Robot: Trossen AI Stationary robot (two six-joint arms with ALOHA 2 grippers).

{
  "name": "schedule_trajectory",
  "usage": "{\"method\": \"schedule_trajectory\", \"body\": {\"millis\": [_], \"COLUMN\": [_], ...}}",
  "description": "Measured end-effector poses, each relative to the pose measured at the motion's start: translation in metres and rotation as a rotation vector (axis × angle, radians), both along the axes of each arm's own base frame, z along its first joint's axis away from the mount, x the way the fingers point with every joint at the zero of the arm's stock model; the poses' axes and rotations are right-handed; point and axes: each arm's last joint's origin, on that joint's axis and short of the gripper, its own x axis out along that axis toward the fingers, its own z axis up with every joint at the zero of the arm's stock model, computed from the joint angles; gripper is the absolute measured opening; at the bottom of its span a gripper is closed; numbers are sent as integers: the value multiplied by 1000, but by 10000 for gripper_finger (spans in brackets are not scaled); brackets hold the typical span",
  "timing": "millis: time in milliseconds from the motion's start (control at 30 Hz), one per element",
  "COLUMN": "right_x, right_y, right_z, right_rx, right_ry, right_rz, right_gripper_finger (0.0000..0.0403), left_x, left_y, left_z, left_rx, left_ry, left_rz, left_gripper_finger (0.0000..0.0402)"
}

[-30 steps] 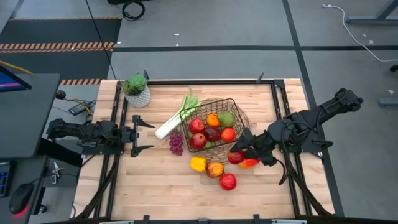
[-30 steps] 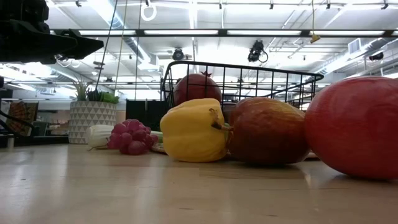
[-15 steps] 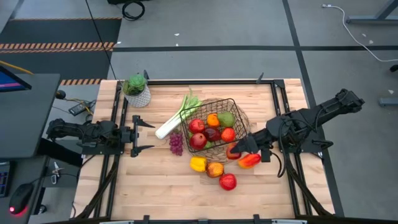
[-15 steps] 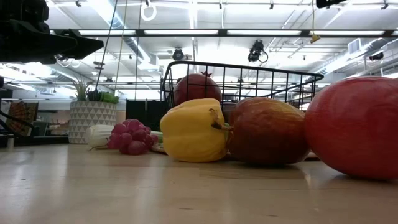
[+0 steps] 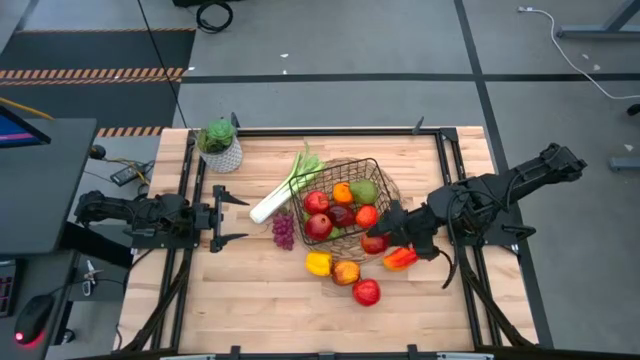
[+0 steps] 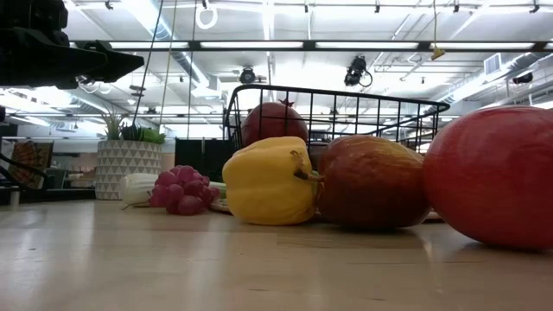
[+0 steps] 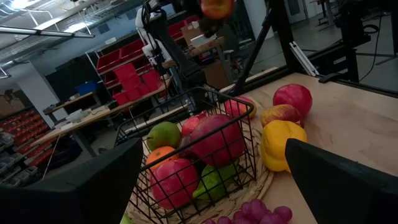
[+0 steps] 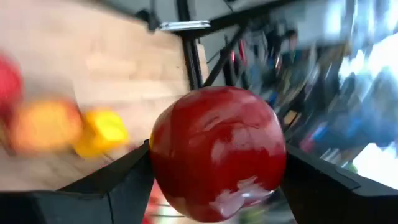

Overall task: Build produce basket
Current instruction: Put the red apple into the black wire basket

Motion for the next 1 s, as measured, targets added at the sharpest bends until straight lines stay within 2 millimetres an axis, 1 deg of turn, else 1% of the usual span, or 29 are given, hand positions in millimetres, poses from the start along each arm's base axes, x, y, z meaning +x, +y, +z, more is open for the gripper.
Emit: {"method": "schedule_trajectory", "body": {"millis": [167,500,633,800,933,1000], "right_x": [1,0,-1,-2,-1,0], "right_y": [-2,1,2,5,6,6], "right_z": [0,0,0,0,4,6], "right_rx": [479,1318,1598,1935,2230,2348], "right_ry": [146,415,549,781,893,933], "right_rz": [-195,-511,-591,-686,-773,-792], "right_gripper_finger": [315,315,315,315,315,315], "left_x": [0,0,0,0,0,0], "left_y": [0,0,0,0,0,0], "left_z": [0,0,0,0,0,0], "left_rx": [0,0,0,0,0,0], "left_ry": [-1,0,0,-1,0,-1], "left_rz": [0,0,0,0,0,0], "left_gripper_finger": [400,400,400,400,400,400]}}
